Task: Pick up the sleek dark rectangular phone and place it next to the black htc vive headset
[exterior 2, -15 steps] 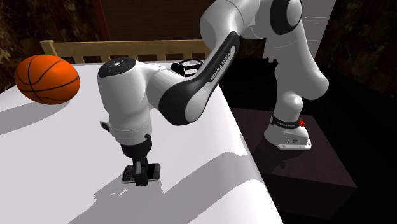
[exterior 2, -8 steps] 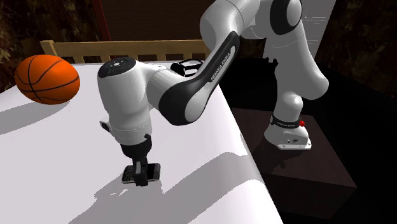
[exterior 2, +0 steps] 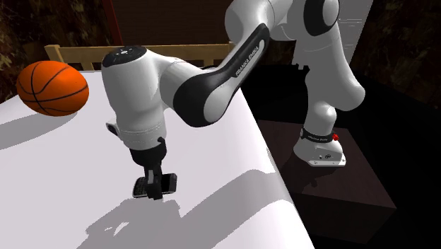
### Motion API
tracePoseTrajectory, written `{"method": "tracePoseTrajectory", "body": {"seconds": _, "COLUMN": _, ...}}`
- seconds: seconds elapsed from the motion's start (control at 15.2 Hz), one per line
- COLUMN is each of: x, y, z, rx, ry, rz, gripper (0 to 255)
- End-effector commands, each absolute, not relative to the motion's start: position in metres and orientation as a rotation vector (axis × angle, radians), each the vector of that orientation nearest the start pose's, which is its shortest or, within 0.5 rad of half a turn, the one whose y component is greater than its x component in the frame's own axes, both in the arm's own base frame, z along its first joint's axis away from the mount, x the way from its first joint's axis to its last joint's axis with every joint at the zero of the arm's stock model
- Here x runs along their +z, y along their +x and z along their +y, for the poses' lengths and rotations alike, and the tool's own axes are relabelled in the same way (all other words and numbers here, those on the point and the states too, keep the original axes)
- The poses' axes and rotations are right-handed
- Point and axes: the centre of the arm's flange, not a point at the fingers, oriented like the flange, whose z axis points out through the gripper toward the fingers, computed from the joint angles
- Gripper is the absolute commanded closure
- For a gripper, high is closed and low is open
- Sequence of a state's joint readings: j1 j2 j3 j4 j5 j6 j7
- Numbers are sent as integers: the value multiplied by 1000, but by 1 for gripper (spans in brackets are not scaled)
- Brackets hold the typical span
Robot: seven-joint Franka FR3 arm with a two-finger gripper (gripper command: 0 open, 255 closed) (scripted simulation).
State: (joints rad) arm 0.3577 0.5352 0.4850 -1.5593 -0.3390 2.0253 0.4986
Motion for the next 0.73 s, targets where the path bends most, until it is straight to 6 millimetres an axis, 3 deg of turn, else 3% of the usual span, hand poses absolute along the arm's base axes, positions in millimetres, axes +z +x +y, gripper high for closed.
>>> {"method": "tracePoseTrajectory", "body": {"seconds": 0.0, "x": 373, "y": 505, "z": 465, "rx": -62, "ry": -3116, "rz": -691, "gripper": 255}}
{"method": "tracePoseTrajectory", "body": {"seconds": 0.66, "x": 426, "y": 505, "z": 465, "rx": -62, "ry": -3116, "rz": -691, "gripper": 255}}
